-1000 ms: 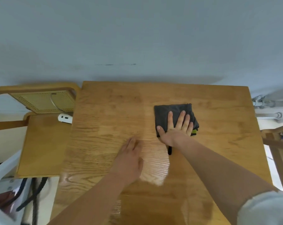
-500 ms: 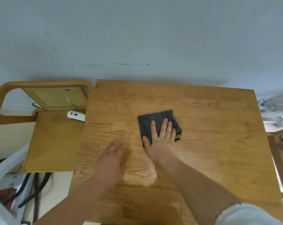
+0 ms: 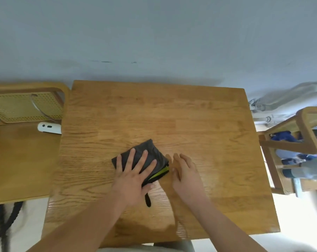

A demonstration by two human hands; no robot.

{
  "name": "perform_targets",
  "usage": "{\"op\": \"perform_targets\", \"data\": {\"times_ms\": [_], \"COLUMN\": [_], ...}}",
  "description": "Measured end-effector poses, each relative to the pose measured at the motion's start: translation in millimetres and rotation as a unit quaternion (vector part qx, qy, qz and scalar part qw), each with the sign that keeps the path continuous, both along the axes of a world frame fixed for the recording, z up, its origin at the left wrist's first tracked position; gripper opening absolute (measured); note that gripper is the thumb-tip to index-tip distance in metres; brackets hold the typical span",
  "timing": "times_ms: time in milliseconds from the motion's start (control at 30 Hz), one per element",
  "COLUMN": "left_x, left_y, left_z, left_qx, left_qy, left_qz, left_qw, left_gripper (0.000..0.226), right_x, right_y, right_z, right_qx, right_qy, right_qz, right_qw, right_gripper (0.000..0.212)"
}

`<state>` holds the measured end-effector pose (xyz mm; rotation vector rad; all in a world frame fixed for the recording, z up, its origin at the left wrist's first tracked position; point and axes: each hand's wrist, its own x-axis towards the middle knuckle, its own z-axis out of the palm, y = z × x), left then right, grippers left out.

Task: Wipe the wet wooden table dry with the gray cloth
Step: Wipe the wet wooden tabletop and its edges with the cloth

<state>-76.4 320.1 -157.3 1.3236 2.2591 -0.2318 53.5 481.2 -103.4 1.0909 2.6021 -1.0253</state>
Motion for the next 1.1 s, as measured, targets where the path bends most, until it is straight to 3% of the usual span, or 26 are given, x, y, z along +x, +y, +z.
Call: {"op": "perform_targets", "data": {"times_ms": [167,333,433,500,600,667,733,833,967,1033,1100], "left_x": [-31,-80,-59,-19,32,21,-10,-30,6,37,76], "left_y": [-28,-110,-144,-156,-177,-204,-233,-250,-216,-189,-161], "left_z": [-7,-10,-11,-17,-31,-31,-30,-26,-13,-8,-6], "left_qx": [0.032,0.018,0.042,0.081,0.141,0.162,0.15,0.098,0.091,0.099,0.112], "left_qy": [0.006,0.038,0.042,0.05,0.074,0.084,0.105,0.111,0.13,0.122,0.09], "left_qz": [0.001,0.216,0.259,0.226,0.08,-0.049,-0.093,0.088,0.353,0.387,0.338], "left_qw": [0.999,0.976,0.964,0.969,0.984,0.982,0.979,0.985,0.922,0.908,0.93], "left_gripper": [0.062,0.06,0.058,0.056,0.056,0.051,0.051,0.054,0.052,0.05,0.054], "right_x": [-12,-38,-50,-55,-60,-63,-66,-64,-54,-43,-30], "right_y": [-5,-34,-53,-65,-79,-87,-94,-101,-103,-97,-86], "right_z": [-12,-15,-17,-17,-18,-19,-18,-15,-8,-3,-2], "right_qx": [-0.027,-0.007,-0.022,-0.029,-0.043,-0.061,-0.091,-0.131,-0.16,-0.172,-0.188], "right_qy": [-0.064,-0.105,-0.119,-0.122,-0.115,-0.107,-0.098,-0.093,-0.087,-0.084,-0.081], "right_qz": [0.037,0.121,0.113,0.102,0.108,0.105,0.089,0.089,0.088,0.09,0.087], "right_qw": [0.997,0.987,0.986,0.987,0.987,0.987,0.987,0.983,0.979,0.977,0.975], "right_gripper": [0.052,0.052,0.047,0.043,0.037,0.034,0.033,0.031,0.027,0.025,0.027]}}
